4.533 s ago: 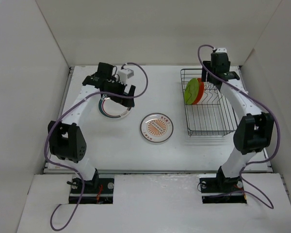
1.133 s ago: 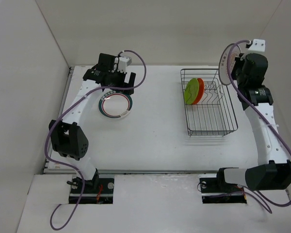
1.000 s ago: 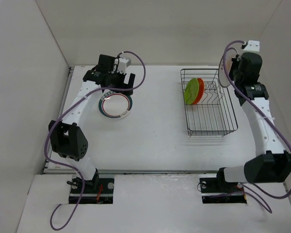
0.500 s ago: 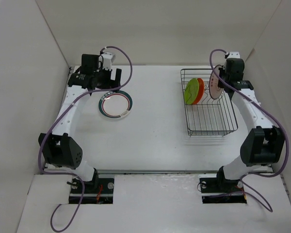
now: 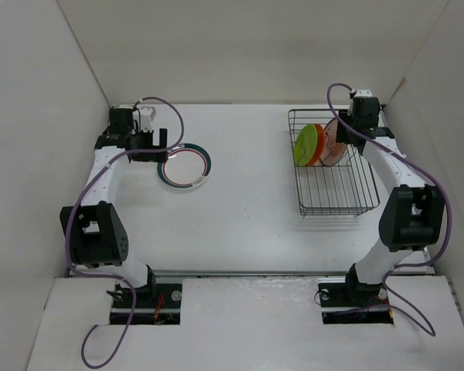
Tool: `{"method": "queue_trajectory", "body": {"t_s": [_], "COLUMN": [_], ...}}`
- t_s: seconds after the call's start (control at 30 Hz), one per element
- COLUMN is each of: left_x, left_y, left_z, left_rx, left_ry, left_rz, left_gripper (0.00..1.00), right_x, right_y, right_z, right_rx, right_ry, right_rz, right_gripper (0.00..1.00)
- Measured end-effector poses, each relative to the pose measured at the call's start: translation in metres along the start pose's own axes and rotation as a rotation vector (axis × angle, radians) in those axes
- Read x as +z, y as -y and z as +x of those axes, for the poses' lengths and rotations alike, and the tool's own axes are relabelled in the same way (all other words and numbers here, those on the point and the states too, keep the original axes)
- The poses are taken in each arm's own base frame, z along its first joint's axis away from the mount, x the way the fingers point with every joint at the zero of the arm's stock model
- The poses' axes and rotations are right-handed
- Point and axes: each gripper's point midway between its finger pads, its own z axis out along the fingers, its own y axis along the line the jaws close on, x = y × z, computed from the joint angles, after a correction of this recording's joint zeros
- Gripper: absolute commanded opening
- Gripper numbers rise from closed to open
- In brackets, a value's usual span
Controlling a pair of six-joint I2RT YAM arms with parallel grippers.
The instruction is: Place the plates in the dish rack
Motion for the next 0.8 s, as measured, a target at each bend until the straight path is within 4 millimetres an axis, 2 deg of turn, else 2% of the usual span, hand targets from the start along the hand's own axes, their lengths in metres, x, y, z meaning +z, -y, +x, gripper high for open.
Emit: {"method": "queue_trajectory", "body": {"t_s": [0.17, 0.27, 0.37, 0.43, 0.6, 0.73, 0.8], "left_x": [0.014, 0.027, 0.037, 0.045, 0.071, 0.094, 0.101], "left_y": [-0.037, -0.047, -0.048, -0.044, -0.03, -0.026, -0.024], "left_z": [0.03, 0.041, 0.051, 0.058, 0.079, 0.084, 0.078], "left_rx": [-0.072, -0.102, -0.119, -0.128, -0.155, -0.18, -0.186], "left_ry": [-0.051, -0.076, -0.1, -0.12, -0.193, -0.229, -0.222], "left_rz": [-0.017, -0.001, 0.037, 0.077, 0.202, 0.272, 0.301], "left_gripper": [0.98, 0.98, 0.97, 0.93, 0.86, 0.78, 0.72], "right_x": [-0.004, -0.017, -0.044, -0.068, -0.125, -0.165, -0.183], "right_y": [0.001, 0.005, 0.011, 0.012, 0.0, -0.015, -0.024], "right_z": [-0.004, -0.013, -0.031, -0.047, -0.08, -0.09, -0.09], "right_rx": [0.001, 0.007, 0.016, 0.026, 0.046, 0.053, 0.057], "right_ry": [0.012, 0.037, 0.097, 0.157, 0.301, 0.402, 0.451], "right_rz": [-0.001, 0.019, 0.051, 0.054, -0.001, -0.109, -0.173], "right_gripper": [0.68, 0.79, 0.81, 0.81, 0.81, 0.82, 0.82]}}
